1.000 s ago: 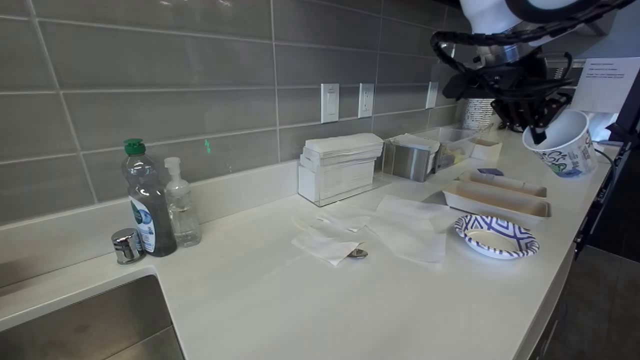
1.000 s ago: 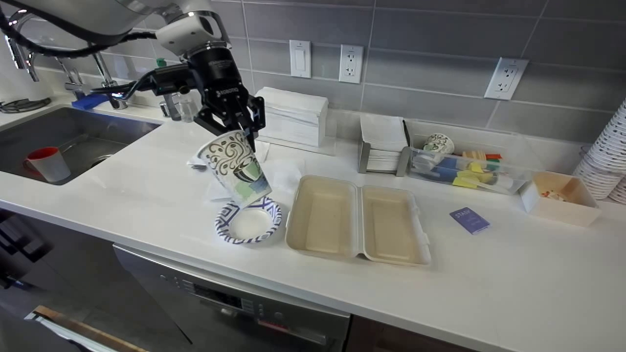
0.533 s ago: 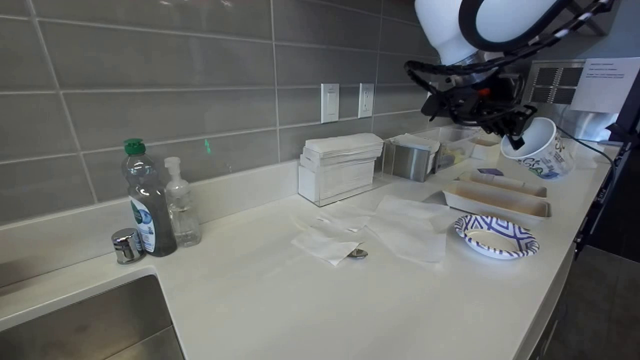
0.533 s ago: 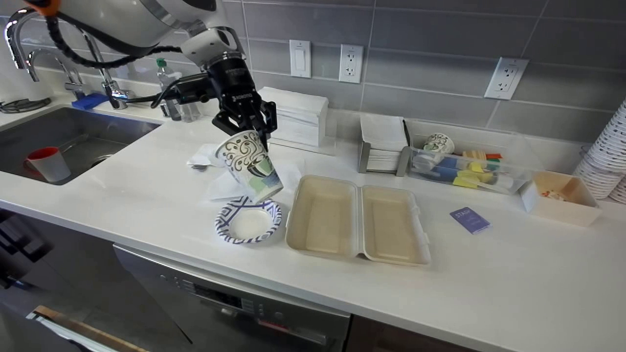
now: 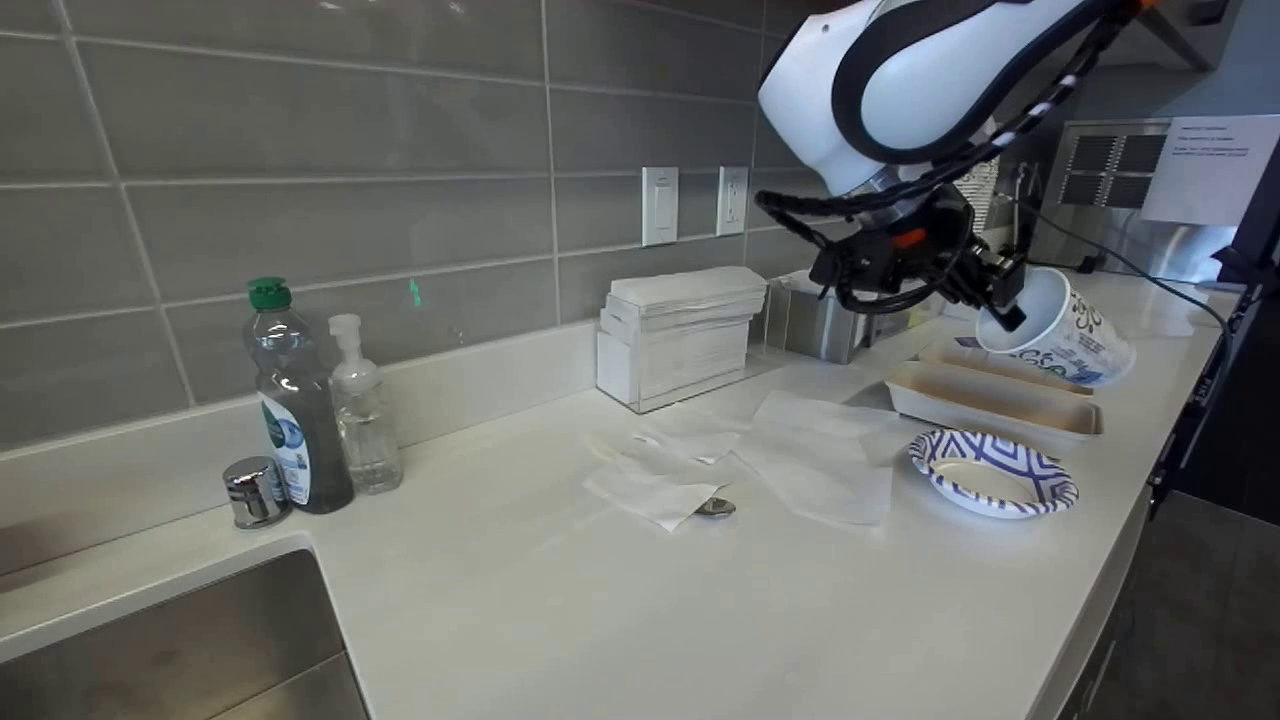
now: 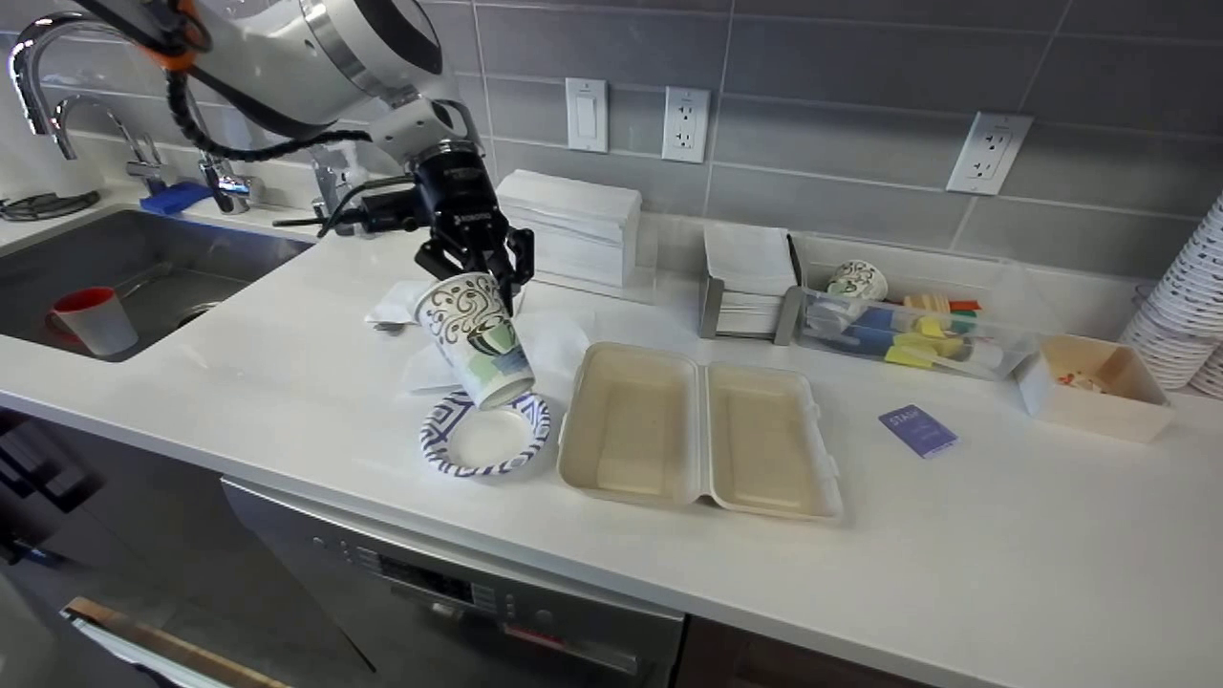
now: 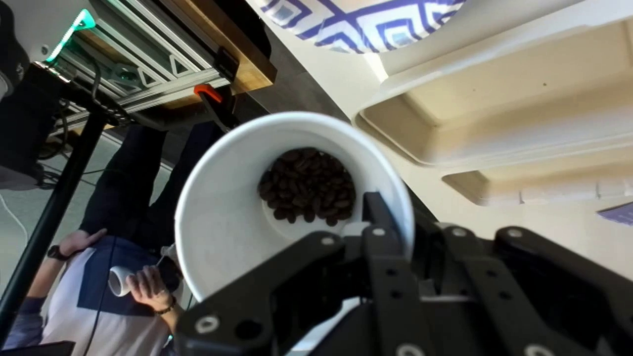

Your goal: Empty the content of the cup into the bowl

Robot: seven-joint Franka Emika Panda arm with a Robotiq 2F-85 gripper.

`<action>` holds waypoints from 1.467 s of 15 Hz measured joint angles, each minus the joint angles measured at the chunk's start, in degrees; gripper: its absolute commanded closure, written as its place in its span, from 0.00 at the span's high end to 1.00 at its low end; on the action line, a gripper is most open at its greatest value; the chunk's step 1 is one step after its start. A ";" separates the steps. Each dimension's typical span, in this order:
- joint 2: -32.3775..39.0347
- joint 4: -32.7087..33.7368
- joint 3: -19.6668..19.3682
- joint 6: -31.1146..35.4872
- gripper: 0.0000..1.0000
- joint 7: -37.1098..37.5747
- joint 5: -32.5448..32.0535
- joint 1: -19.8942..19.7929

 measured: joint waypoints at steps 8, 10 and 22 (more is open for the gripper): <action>6.70 3.35 -3.03 -5.59 0.02 2.55 0.00 3.45; 8.02 3.84 -3.67 -6.74 0.02 2.90 0.00 3.95; 15.93 8.66 -6.58 -11.88 0.02 4.42 -0.60 5.65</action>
